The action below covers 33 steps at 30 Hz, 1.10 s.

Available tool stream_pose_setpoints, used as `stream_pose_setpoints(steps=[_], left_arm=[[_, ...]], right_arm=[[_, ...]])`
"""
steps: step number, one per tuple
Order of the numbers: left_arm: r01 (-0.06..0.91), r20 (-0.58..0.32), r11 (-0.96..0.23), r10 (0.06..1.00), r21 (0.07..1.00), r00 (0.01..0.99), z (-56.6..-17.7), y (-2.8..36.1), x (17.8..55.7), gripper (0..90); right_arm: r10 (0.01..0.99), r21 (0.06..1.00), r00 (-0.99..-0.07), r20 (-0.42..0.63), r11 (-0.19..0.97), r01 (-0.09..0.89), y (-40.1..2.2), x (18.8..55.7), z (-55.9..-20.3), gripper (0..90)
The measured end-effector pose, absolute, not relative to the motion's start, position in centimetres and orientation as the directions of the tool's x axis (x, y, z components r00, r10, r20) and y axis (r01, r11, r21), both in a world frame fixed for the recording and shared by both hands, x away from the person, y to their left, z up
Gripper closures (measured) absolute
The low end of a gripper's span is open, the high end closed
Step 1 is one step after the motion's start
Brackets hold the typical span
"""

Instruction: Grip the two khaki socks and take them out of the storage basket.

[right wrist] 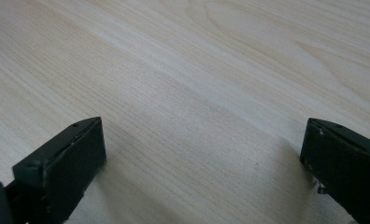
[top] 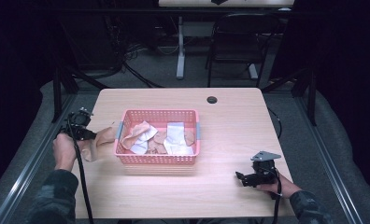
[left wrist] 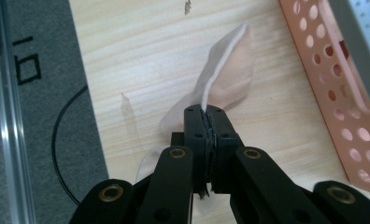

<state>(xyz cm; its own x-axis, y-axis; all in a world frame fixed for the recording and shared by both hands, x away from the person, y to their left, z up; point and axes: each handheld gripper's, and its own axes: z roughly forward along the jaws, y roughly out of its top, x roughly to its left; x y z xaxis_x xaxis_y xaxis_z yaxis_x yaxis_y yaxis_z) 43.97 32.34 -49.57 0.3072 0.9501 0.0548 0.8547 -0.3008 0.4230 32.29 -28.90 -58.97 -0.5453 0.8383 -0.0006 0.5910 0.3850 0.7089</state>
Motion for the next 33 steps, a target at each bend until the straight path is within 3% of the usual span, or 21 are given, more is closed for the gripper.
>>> stream_pose_setpoints(steps=[4,8,17,33], left_arm=[[0.862,0.033,-0.295,0.95,0.412,0.31,-50.1,32.2,44.0,83.8],[0.862,-0.001,-0.292,0.947,0.413,0.321,-50.2,32.0,43.9,68.1],[0.818,0.025,-0.313,0.939,0.482,0.344,-46.9,31.3,43.4,33.3],[0.732,0.043,-0.415,0.883,0.541,0.468,-43.0,26.0,43.7,8.2]], right_arm=[[0.838,0.709,-0.545,-0.001,0.385,0.59,-28.9,32.3,-59.0,0.0],[0.838,0.709,-0.545,-0.001,0.385,0.591,-28.9,32.3,-59.0,0.0],[0.838,0.709,-0.545,-0.001,0.385,0.591,-28.9,32.3,-59.0,0.0],[0.838,0.709,-0.545,0.0,0.385,0.591,-28.9,32.3,-59.0,0.0]])
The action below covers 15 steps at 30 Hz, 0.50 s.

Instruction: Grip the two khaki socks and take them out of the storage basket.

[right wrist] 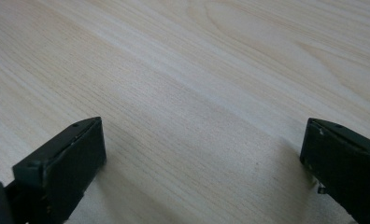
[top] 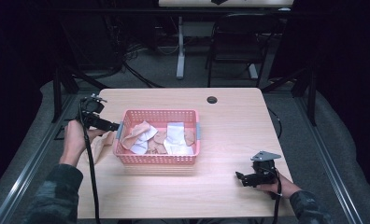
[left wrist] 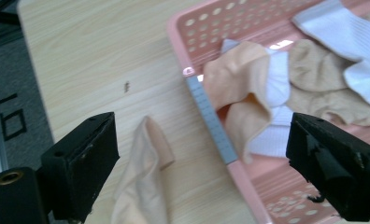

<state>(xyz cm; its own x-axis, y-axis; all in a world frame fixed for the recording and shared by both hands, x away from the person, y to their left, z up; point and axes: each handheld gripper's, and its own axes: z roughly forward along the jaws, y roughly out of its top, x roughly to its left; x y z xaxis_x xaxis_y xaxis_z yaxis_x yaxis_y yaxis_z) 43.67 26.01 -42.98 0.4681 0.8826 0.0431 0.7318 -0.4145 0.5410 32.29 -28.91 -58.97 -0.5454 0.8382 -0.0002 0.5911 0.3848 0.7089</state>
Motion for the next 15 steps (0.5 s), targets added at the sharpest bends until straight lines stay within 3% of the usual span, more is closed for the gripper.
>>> stream_pose_setpoints(steps=[6,11,13,15], left_arm=[[0.692,0.041,-0.483,0.834,0.536,0.551,-43.9,23.8,44.2,2.4],[0.688,0.053,-0.515,0.818,0.511,0.573,-44.6,22.2,44.7,2.9],[0.674,0.048,-0.529,0.803,0.516,0.594,-44.8,21.7,44.8,6.7],[0.663,0.057,-0.536,0.798,0.522,0.601,-44.9,21.2,44.9,16.3]], right_arm=[[0.837,0.709,-0.547,0.0,0.386,0.591,-28.9,32.3,-59.0,0.0],[0.837,0.709,-0.547,-0.001,0.386,0.59,-28.9,32.3,-59.0,0.0],[0.838,0.709,-0.546,-0.001,0.386,0.59,-28.9,32.3,-59.0,0.0],[0.837,0.709,-0.547,-0.001,0.386,0.591,-28.9,32.3,-59.0,0.0]])
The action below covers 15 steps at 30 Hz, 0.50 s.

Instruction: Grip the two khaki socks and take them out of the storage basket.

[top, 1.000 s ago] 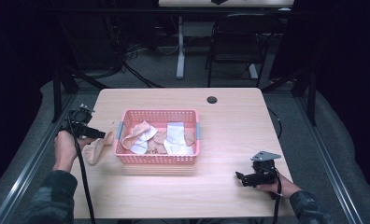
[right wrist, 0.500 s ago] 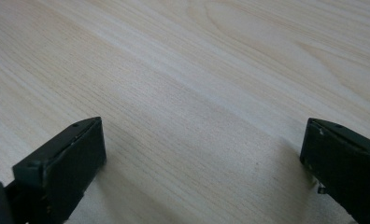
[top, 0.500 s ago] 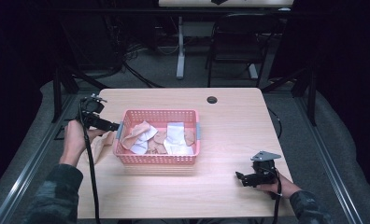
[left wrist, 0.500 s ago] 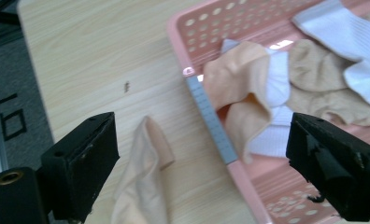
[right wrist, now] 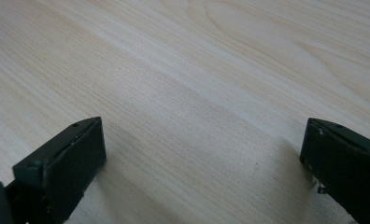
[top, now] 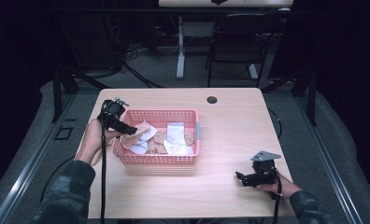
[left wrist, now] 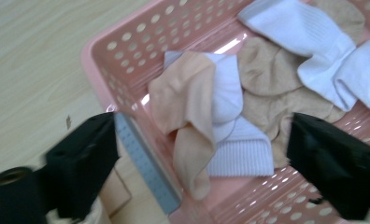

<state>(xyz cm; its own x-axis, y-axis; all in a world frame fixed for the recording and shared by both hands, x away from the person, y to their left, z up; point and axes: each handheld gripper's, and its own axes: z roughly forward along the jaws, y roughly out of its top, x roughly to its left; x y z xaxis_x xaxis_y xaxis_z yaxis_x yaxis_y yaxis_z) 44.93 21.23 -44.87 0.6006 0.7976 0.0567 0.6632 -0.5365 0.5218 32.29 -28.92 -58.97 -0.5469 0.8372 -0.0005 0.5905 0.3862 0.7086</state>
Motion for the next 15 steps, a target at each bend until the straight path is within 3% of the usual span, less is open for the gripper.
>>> stream_pose_setpoints(steps=[15], left_arm=[[0.687,0.043,-0.566,0.785,0.455,0.618,-47.5,20.4,46.5,45.1]], right_arm=[[0.838,0.709,-0.546,-0.001,0.386,0.591,-28.9,32.3,-59.0,0.0]])
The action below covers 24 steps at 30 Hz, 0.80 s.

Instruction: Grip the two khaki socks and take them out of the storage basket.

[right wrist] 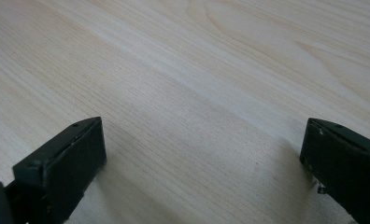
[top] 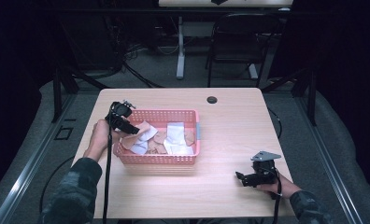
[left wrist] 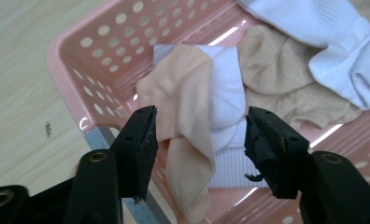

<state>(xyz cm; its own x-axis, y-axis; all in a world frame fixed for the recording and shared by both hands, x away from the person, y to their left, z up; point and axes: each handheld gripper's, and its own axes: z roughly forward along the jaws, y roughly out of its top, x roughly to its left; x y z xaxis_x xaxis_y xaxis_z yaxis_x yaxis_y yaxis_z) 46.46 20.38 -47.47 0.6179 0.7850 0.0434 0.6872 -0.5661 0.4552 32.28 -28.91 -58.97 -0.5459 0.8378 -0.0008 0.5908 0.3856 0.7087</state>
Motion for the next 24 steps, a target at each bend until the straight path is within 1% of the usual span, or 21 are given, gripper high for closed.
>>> stream_pose_setpoints(steps=[4,6,9,11,14,15,20,24], left_arm=[[0.703,0.029,-0.565,0.788,0.433,0.615,-48.6,20.5,46.6,50.0],[0.705,0.041,-0.574,0.786,0.417,0.617,-49.0,20.4,46.6,53.3],[0.704,0.062,-0.578,0.789,0.413,0.611,-49.5,20.3,46.5,64.2],[0.708,0.058,-0.581,0.788,0.4,0.614,-49.7,20.2,46.5,72.2],[0.711,0.042,-0.569,0.792,0.413,0.609,-49.8,20.3,46.5,83.4],[0.712,0.043,-0.568,0.793,0.413,0.607,-49.7,20.3,46.5,85.7],[0.707,0.059,-0.573,0.792,0.415,0.607,-49.3,20.2,46.4,87.2],[0.708,0.045,-0.56,0.796,0.43,0.603,-48.4,20.5,46.1,87.1]], right_arm=[[0.838,0.709,-0.546,-0.001,0.385,0.591,-28.9,32.3,-59.0,0.0],[0.837,0.709,-0.547,0.0,0.386,0.59,-28.9,32.3,-59.0,0.0],[0.838,0.709,-0.546,-0.001,0.386,0.591,-28.9,32.3,-59.0,0.0],[0.837,0.709,-0.547,0.0,0.386,0.591,-28.9,32.3,-59.0,0.0],[0.838,0.709,-0.546,-0.001,0.385,0.591,-28.9,32.3,-59.0,0.0],[0.837,0.709,-0.547,0.0,0.386,0.591,-28.9,32.3,-59.0,0.0],[0.837,0.708,-0.547,0.0,0.386,0.591,-28.9,32.3,-59.0,0.0],[0.838,0.708,-0.546,-0.003,0.388,0.591,-28.9,32.3,-59.0,0.0]])
